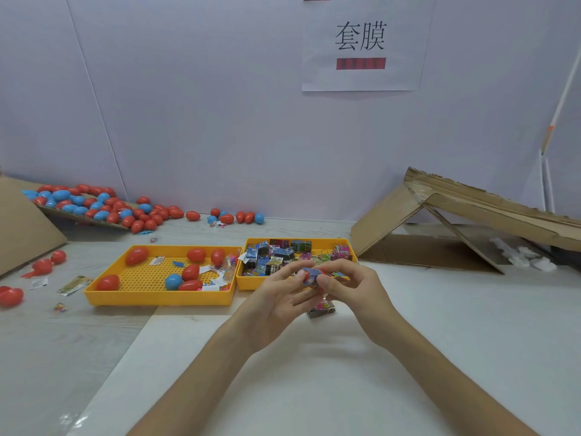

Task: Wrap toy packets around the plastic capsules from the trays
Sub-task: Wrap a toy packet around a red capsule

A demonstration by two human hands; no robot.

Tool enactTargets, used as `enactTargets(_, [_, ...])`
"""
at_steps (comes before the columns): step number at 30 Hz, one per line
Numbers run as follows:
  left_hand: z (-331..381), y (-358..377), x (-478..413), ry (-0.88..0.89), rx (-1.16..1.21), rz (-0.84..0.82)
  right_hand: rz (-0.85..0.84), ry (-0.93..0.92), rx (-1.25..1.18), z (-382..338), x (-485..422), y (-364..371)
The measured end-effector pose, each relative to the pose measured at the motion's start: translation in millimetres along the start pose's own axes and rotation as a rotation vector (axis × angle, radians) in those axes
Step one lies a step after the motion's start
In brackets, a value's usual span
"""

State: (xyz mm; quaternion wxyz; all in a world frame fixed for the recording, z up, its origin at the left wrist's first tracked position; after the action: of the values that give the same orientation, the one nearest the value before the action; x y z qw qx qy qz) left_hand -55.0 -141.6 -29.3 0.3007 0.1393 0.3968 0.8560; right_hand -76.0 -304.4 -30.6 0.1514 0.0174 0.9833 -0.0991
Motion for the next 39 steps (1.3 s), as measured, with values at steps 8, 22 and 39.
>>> enactTargets(8, [-0.7,0.6,0.6,-0.013,0.059,-0.028,-0.025,0.023,-0.125,1.4,-2.1,1.8])
enactTargets(22, [-1.3,-0.5,-1.1,0.05,-0.189,-0.062,-0.114,0.152,-0.277,-3.1,0.2,0.4])
enactTargets(39, [1.0,0.6,-1.5,0.017,0.016,-0.101,0.011,0.009,0.007,-2.1,-0.5,1.0])
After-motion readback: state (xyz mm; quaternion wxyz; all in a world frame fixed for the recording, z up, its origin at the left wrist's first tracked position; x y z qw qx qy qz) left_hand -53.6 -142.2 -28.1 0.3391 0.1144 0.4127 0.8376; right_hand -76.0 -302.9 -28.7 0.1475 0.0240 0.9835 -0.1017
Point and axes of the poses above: each hand's wrist, its own x-axis away from the middle knuckle, its own y-axis out of the palm, z = x × y, the point moved 3 cm from there along -x, towards the middle knuckle, and after that the axes turned 13 degrees about x, right-handed, at the moved point
